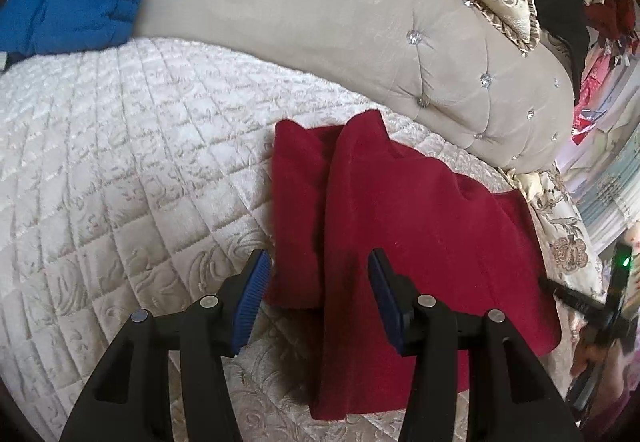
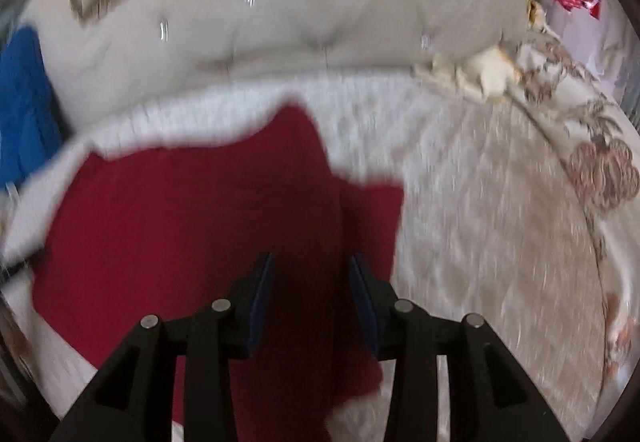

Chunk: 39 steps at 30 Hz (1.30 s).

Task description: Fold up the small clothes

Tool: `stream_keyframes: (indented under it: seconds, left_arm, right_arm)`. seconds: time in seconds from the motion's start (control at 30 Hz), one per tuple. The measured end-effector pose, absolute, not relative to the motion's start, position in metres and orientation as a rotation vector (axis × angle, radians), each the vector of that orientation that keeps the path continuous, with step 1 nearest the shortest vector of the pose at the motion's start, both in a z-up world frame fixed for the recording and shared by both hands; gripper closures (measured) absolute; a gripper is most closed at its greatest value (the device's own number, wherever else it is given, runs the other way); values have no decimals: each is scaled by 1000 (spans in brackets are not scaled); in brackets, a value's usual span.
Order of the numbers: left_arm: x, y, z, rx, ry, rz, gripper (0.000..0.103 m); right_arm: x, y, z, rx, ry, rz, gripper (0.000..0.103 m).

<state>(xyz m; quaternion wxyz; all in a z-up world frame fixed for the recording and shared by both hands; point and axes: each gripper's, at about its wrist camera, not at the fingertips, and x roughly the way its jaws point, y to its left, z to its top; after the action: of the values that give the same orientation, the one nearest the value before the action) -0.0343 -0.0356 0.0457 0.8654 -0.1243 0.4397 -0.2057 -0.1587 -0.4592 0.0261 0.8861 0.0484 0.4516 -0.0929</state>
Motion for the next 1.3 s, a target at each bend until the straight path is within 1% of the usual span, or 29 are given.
stream_keyframes:
  seconds: [0.13, 0.23, 0.3, 0.4, 0.5, 0.63, 0.83, 0.87, 1.03, 1.1, 1.17, 1.3]
  left_arm:
    - [-46, -40, 55, -197, 873, -415, 74]
    - [-55, -45, 65, -158, 833, -420, 74]
    - [-59, -46, 68, -158, 821, -422, 74]
    - [-63, -48, 68, -158, 851, -431, 74]
    - [-68, -47, 68, -159, 862, -423, 74]
    - [-72, -47, 74, -208, 877, -438, 74]
    - [-93, -59, 69, -182, 906, -471, 73]
    - [-95, -62, 65, -173, 916, -472, 73]
    - [-94, -74, 59, -147, 921, -467, 72]
    - [-92, -76, 58, -149, 913, -465, 72]
    - [-90, -77, 58, -130, 900, -465, 72]
    - [-83, -79, 55, -92, 893, -466, 72]
  right_arm:
    - [-186, -465, 44, 184, 870, -216, 65]
    - [-198, -467, 51, 217, 839, -211, 51]
    - [-199, -465, 45, 215, 867, -216, 51]
    - [-201, -461, 28, 200, 944, -258, 51]
    - [-223, -458, 36, 281, 903, -231, 51]
    - [-248, -437, 54, 253, 868, -198, 50]
    - [-257, -410, 69, 214, 851, -137, 32]
    - [-255, -405, 68, 212, 854, -127, 31]
    - [-238, -381, 60, 211, 908, -80, 31]
    - [-232, -372, 60, 209, 877, -56, 31]
    - [-225, -367, 57, 210, 855, -50, 28]
    - [-206, -365, 39, 240, 897, -42, 28]
